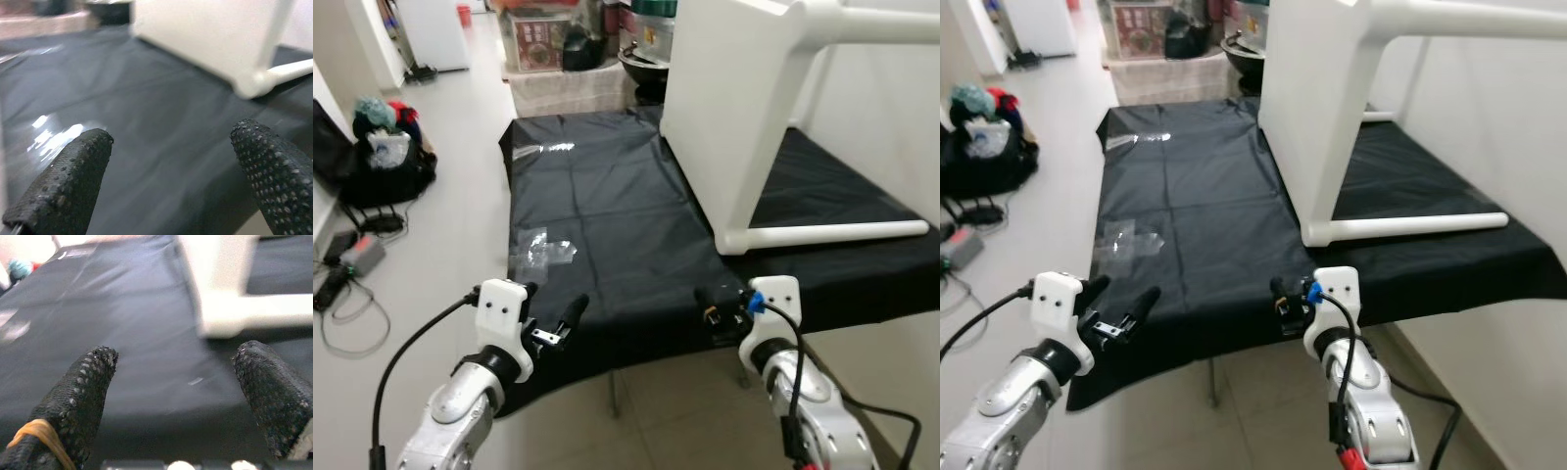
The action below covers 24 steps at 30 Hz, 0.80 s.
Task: Building children table
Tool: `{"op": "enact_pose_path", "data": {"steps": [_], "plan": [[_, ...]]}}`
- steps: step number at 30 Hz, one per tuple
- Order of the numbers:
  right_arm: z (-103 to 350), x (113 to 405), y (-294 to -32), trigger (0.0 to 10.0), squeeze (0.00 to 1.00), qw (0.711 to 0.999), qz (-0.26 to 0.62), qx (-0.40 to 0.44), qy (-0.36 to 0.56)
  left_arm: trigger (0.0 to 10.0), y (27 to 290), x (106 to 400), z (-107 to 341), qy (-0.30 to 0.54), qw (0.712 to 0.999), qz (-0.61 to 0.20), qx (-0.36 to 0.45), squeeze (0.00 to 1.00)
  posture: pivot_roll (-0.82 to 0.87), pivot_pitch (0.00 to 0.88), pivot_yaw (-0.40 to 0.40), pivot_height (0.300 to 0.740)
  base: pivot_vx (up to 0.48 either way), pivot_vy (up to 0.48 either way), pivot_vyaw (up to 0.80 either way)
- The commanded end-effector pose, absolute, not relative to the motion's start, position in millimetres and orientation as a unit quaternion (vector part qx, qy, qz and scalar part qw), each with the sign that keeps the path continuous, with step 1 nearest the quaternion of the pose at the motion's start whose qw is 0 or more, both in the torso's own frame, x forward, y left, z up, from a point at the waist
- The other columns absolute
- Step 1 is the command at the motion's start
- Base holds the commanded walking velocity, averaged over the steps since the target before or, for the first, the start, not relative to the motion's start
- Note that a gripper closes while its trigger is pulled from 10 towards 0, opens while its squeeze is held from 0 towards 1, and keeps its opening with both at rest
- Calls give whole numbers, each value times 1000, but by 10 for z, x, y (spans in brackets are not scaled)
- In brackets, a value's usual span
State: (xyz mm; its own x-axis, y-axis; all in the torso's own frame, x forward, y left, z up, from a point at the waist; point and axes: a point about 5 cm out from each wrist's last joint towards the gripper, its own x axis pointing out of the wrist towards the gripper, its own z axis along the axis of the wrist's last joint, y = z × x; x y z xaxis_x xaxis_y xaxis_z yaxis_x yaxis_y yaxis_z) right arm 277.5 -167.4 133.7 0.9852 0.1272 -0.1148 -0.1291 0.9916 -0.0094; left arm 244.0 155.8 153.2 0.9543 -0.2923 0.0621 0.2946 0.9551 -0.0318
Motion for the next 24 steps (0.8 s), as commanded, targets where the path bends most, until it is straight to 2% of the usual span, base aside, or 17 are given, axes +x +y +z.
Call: {"op": "enact_pose_path", "data": {"steps": [1,10,15,16,24], "plan": [[1326,2792,-1675,10000,0,996,63,-10,58,10000,1563,2436,1507,-25,988,-148,-20,0,-89,69,2,740,379,0,0],[1447,2859,-1791,10000,0,998,56,-4,35,10000,1552,2452,1550,-33,987,-154,-20,0,-91,70,4,740,379,0,0],[1568,2865,-2021,10000,0,999,42,-2,11,10000,1508,2444,1556,-36,985,-165,-16,0,-100,76,11,740,0,0,0],[1602,2853,-2139,10000,0,1000,24,-7,7,10000,1496,2435,1541,-33,985,-170,-12,0,-99,80,11,740,0,0,0],[1599,2786,-2189,10000,0,999,36,-5,10,10000,1477,2394,1522,-29,984,-176,-16,0,-100,91,6,740,0,0,0]]}}
